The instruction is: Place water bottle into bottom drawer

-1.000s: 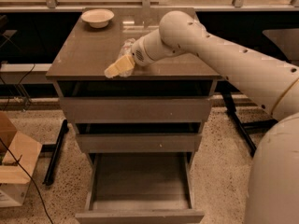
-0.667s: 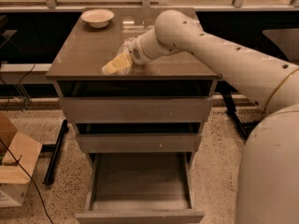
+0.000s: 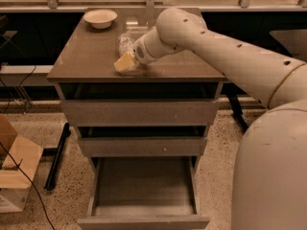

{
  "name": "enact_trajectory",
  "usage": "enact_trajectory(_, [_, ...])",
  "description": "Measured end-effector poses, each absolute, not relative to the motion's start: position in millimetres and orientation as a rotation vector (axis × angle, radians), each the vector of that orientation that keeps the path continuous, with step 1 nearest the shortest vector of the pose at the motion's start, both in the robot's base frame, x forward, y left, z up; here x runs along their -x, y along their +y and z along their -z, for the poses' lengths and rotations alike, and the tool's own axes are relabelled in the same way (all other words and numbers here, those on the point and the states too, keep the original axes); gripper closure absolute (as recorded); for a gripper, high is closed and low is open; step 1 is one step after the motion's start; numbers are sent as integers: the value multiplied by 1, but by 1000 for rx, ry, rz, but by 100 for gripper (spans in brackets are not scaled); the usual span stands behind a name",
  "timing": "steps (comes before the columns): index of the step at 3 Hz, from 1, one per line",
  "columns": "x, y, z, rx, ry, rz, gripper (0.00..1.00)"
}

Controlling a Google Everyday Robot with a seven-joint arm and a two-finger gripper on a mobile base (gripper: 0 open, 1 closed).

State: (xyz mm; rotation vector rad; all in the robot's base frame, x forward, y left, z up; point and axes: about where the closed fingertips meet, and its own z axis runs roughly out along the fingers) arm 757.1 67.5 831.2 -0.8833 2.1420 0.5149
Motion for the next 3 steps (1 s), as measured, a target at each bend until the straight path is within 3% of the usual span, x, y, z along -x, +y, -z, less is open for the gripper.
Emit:
enact_trajectory(2, [-758,50,-834,834,2176,-462,86])
enact_trajectory(3, [-746,44,-847,888,2134,-470,100])
